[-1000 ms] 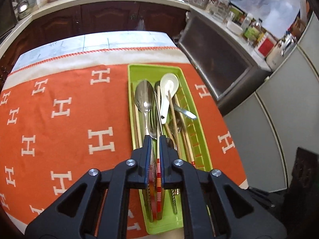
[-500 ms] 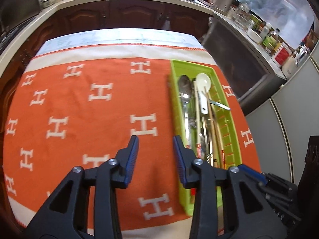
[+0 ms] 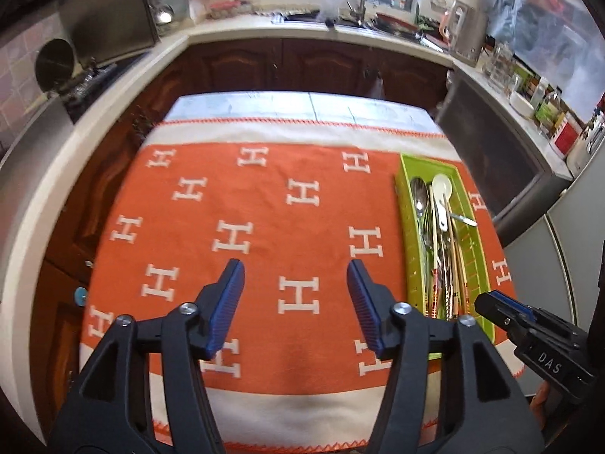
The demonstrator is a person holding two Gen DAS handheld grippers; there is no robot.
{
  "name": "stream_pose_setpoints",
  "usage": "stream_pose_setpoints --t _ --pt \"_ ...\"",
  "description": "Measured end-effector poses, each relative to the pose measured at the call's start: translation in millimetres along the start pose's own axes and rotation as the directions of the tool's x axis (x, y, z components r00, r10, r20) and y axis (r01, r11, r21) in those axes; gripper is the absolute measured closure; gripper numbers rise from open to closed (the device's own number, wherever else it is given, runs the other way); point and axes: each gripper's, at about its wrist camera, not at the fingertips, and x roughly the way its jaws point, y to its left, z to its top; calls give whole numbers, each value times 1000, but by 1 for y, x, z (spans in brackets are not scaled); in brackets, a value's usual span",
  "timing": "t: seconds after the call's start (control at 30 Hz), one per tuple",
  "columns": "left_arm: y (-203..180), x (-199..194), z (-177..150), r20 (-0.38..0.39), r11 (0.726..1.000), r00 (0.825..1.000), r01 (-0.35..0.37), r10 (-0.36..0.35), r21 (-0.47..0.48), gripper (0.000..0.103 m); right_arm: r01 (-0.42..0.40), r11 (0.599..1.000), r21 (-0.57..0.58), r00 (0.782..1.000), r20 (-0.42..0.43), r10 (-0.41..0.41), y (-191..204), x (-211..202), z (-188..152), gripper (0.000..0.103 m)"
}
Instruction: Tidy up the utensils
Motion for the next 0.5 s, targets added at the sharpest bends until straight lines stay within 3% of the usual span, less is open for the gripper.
stream_pose_setpoints --t 0.13,0.23,0.5 --pt "1 -29 0 56 1000 998 -5 5 13 35 -15 999 -34 999 41 16 24 -21 3 78" --pt "-3 -46 -4 83 999 997 1 -4 40 28 -20 998 -59 996 80 25 42 -39 0 68" --pt "-7 -56 -20 76 999 997 -19 16 47 25 33 993 -117 988 156 -14 70 -59 -16 65"
